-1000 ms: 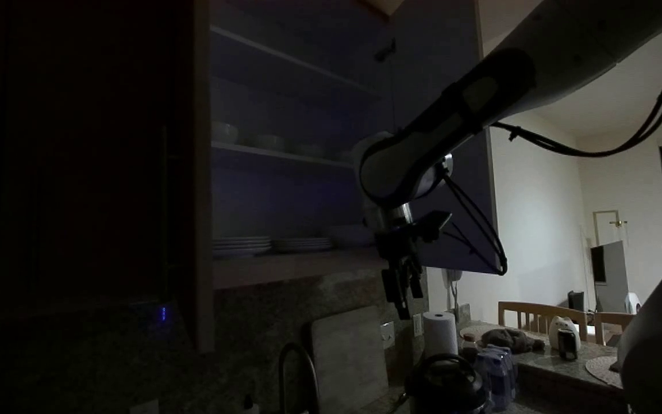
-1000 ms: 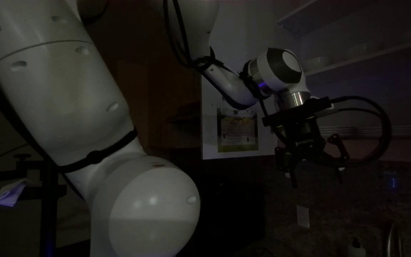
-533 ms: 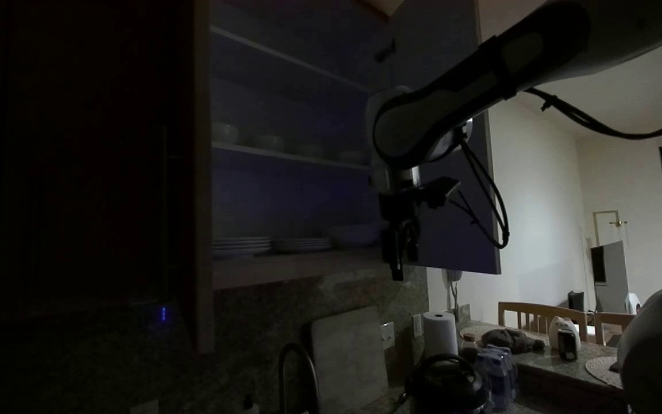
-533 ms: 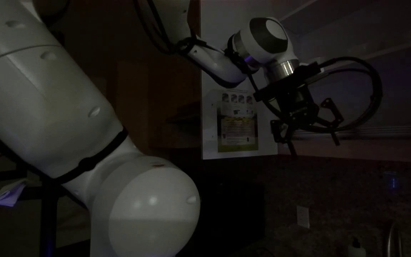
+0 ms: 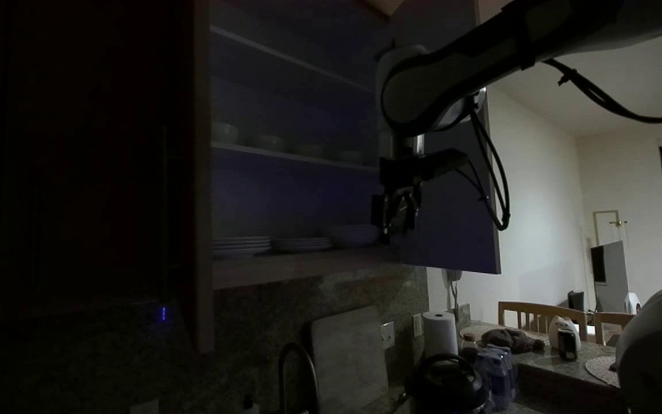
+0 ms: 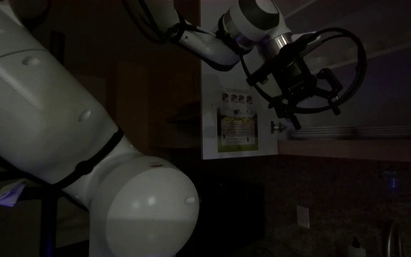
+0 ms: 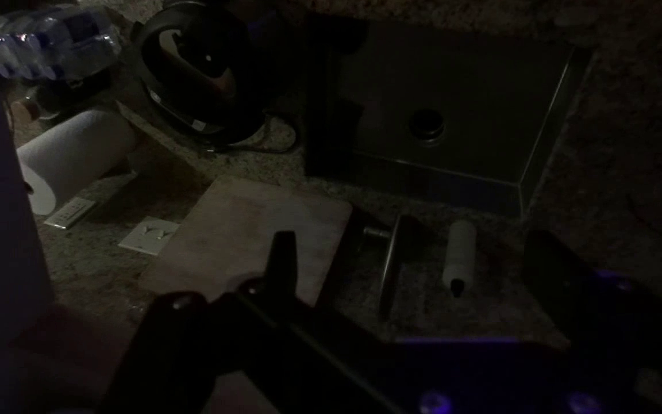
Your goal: Close the right cabinet door
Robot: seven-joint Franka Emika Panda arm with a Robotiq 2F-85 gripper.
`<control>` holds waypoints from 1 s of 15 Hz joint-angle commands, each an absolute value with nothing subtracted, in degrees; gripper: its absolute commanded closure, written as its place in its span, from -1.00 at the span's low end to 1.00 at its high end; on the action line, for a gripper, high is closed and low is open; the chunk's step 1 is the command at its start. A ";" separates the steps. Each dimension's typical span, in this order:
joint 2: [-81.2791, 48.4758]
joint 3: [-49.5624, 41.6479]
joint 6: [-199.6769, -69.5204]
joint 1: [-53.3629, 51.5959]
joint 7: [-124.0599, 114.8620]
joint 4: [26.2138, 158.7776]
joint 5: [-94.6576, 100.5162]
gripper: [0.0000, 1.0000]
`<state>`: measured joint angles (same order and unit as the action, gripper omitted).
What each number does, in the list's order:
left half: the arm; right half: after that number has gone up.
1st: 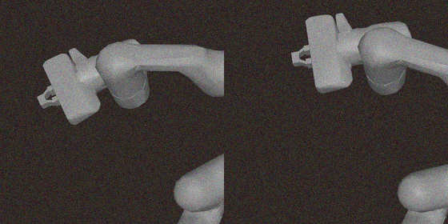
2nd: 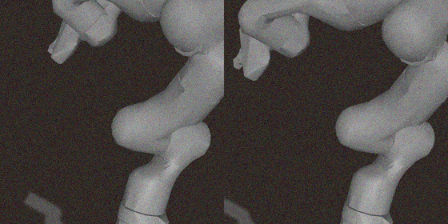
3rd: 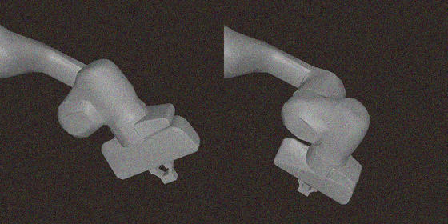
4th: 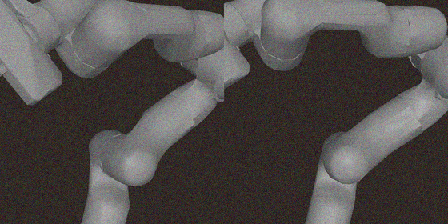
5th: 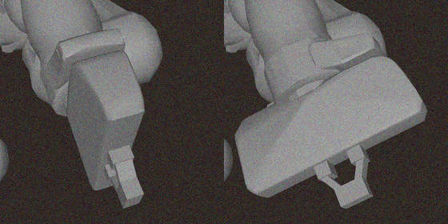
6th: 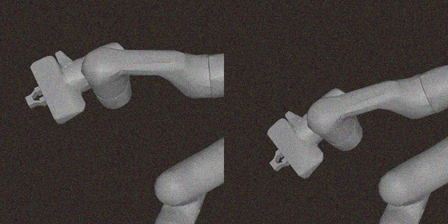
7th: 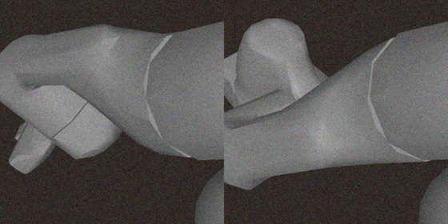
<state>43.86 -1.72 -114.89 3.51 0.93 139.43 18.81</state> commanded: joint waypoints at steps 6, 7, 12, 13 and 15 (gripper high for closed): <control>51.16 0.54 -123.27 11.08 -13.96 142.05 19.55 -1.00; 52.32 0.72 -124.86 12.19 -15.23 142.85 19.87 -1.00; 57.05 1.91 -133.51 18.93 -21.17 146.37 20.23 -1.00; 57.72 2.13 -134.42 20.28 -21.67 146.81 20.23 -1.00; 59.16 2.46 -135.63 22.84 -22.44 147.65 20.11 -1.00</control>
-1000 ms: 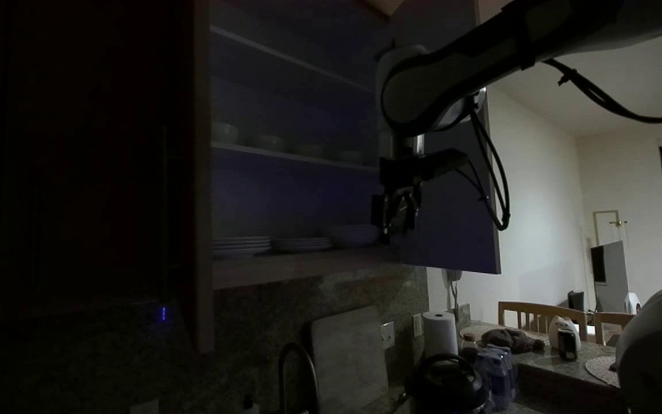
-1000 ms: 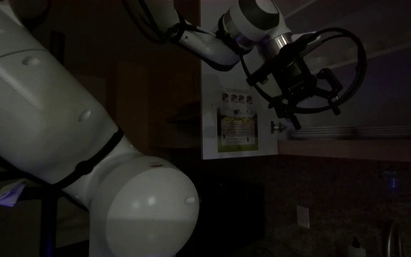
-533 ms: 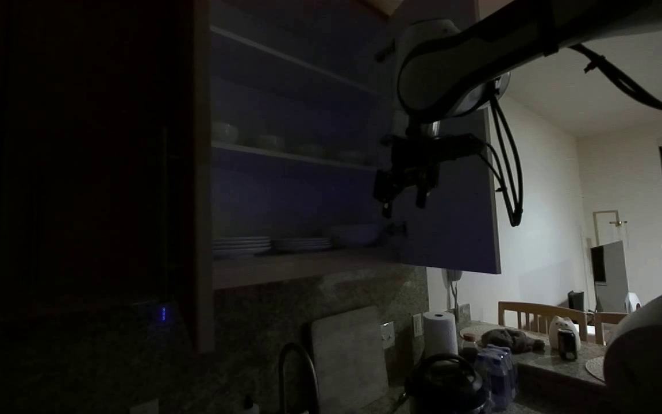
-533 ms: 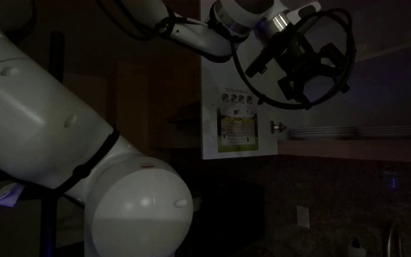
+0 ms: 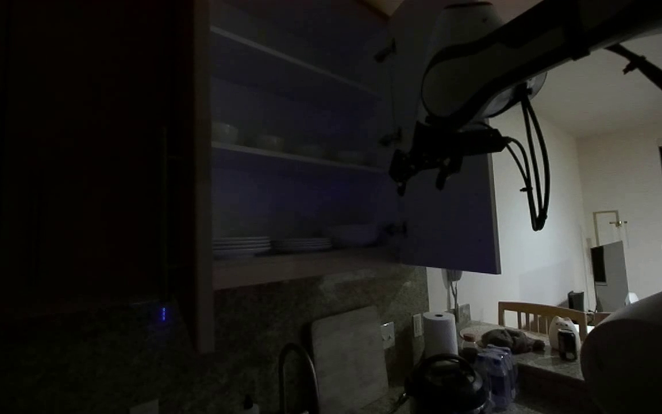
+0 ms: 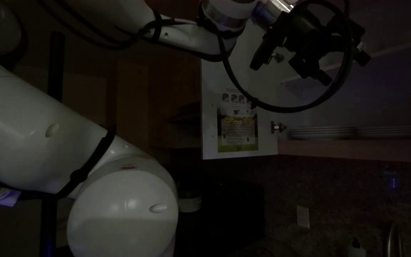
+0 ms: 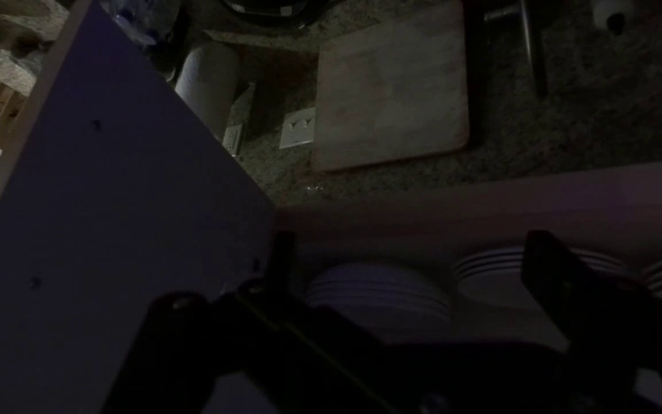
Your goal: Close the right cabinet door
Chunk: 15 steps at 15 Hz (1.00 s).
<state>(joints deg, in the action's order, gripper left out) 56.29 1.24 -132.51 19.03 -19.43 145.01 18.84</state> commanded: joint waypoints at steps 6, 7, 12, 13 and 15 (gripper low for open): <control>61.69 2.72 -135.58 28.74 -25.13 148.86 19.48 -1.00; 61.80 2.72 -135.52 29.25 -25.48 148.84 19.31 -1.00; 61.64 3.55 -134.39 31.51 -29.58 148.61 18.16 -1.00; 61.62 3.61 -134.35 31.92 -30.42 148.48 18.08 -1.00; 61.90 4.04 -134.23 33.65 -32.69 148.20 18.38 -1.00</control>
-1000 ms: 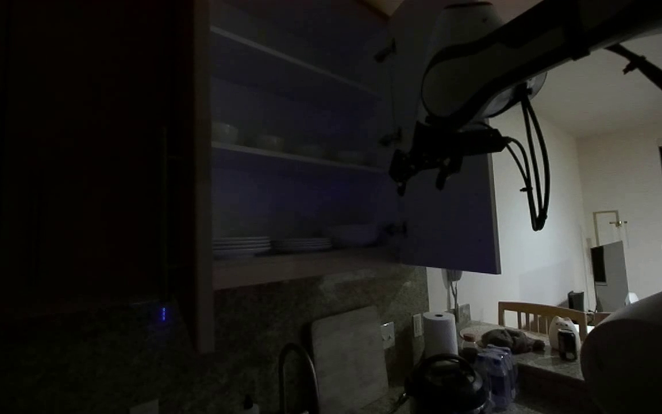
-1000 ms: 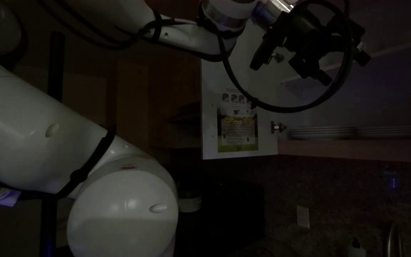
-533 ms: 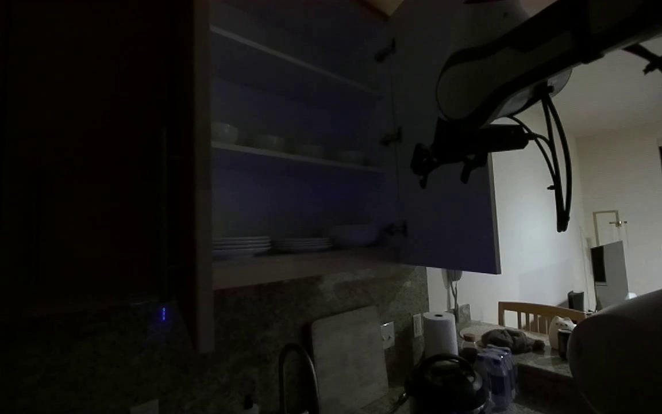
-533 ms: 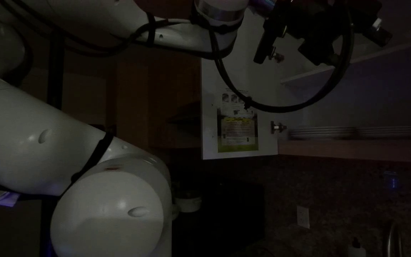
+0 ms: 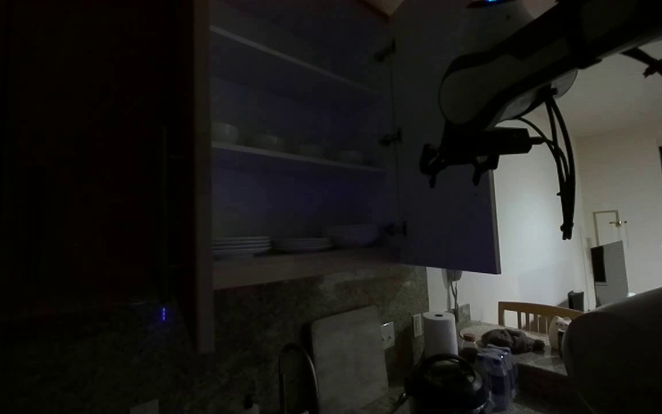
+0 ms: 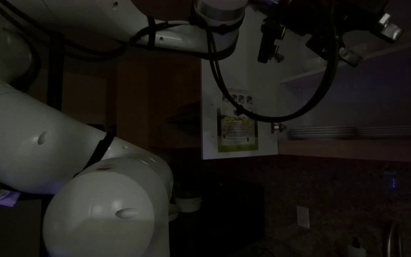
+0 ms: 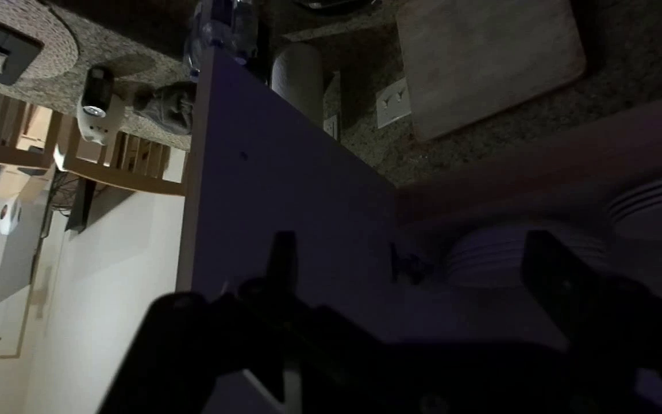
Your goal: Close the right cabinet door
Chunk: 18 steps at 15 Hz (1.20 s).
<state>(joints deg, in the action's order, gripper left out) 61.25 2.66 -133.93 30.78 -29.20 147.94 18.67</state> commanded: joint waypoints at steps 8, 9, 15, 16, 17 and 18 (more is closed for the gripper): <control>63.07 6.76 -133.08 39.19 -38.18 147.89 18.17 -1.00; 62.92 6.87 -133.13 39.09 -38.30 147.87 17.89 -1.00; 62.74 6.15 -133.57 37.09 -36.59 147.83 17.93 -1.00; 62.74 6.14 -133.57 37.04 -36.58 147.83 17.93 -1.00; 62.74 6.14 -133.56 37.04 -36.59 147.83 17.92 -1.00; 62.74 6.14 -133.56 37.04 -36.59 147.83 17.92 -1.00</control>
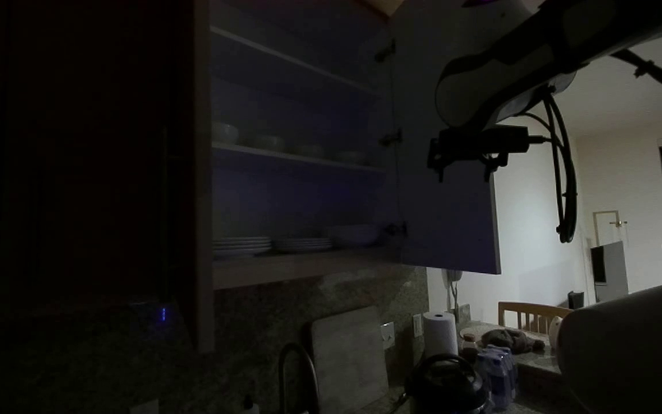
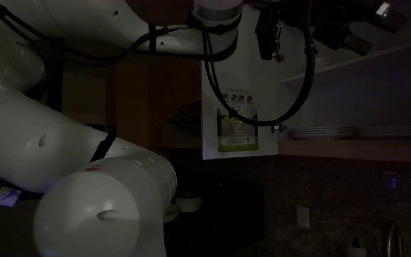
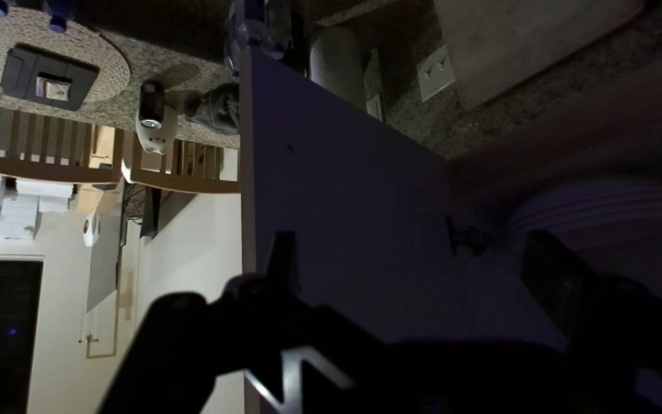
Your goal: Close the right cabinet door
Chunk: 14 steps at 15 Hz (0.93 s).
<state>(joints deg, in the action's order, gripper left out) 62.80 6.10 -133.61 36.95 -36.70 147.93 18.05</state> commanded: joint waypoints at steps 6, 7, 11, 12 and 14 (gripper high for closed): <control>62.73 7.74 -132.74 36.91 -36.74 147.92 18.34 -1.00; 62.95 8.31 -132.35 36.56 -36.72 147.81 18.21 -1.00; 63.34 9.63 -132.72 36.48 -36.39 147.61 18.92 -0.34; 63.37 9.60 -132.77 36.54 -36.33 147.59 18.94 -0.20; 63.32 9.38 -132.83 37.13 -36.53 147.65 19.14 0.06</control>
<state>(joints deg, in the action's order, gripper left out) 63.19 9.65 -133.56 36.76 -36.70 147.84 18.28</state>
